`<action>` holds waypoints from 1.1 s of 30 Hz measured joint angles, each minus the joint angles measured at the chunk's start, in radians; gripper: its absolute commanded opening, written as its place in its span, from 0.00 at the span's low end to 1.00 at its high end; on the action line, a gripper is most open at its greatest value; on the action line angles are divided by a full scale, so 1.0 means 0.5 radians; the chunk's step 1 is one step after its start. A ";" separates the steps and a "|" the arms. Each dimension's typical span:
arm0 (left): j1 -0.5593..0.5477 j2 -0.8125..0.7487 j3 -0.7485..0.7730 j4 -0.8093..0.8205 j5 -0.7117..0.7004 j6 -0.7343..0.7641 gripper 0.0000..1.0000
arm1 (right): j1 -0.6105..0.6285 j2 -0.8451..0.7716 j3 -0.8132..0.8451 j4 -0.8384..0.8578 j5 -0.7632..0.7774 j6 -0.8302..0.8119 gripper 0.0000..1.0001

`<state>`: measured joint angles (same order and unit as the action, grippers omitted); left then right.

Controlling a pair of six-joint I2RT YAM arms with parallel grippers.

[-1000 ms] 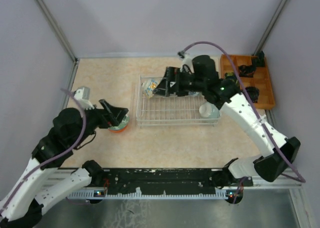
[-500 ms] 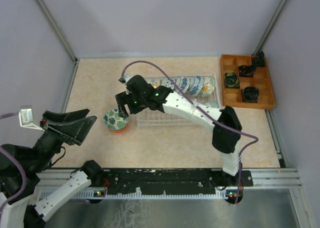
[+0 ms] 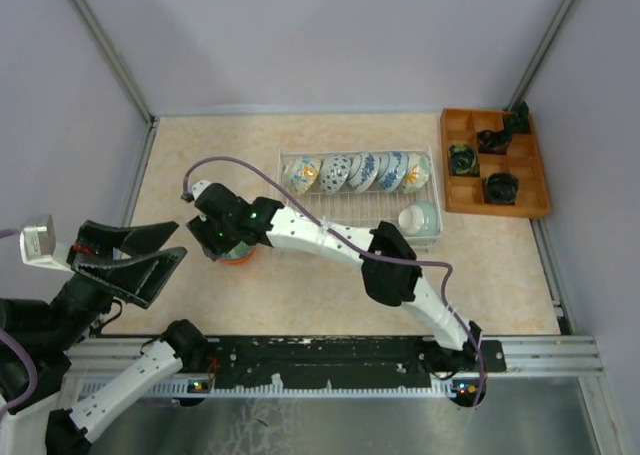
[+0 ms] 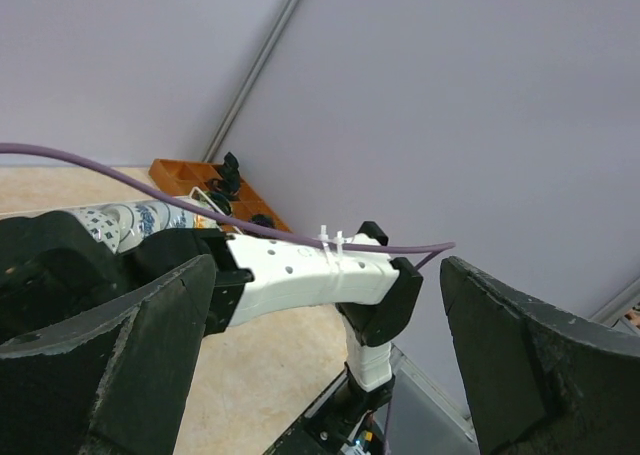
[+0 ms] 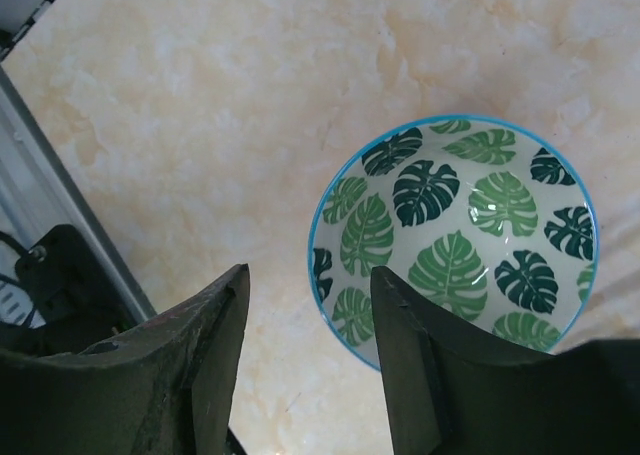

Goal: Load the bowls into the dish rack
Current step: Pick up the bowl from the center of the board.

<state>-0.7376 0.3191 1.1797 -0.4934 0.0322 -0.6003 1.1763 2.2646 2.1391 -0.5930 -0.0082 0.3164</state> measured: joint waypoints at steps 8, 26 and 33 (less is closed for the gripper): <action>0.000 -0.021 -0.001 -0.002 0.013 0.017 1.00 | 0.017 0.210 0.205 -0.134 0.091 -0.043 0.45; 0.000 -0.032 -0.002 -0.008 0.011 0.074 1.00 | 0.037 0.311 0.281 -0.177 0.075 -0.057 0.15; 0.000 -0.042 -0.008 -0.016 0.011 0.082 1.00 | 0.037 0.311 0.317 -0.177 0.089 -0.072 0.05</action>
<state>-0.7376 0.2981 1.1755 -0.5014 0.0376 -0.5591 1.1950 2.4203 2.2974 -0.6815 0.0360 0.2806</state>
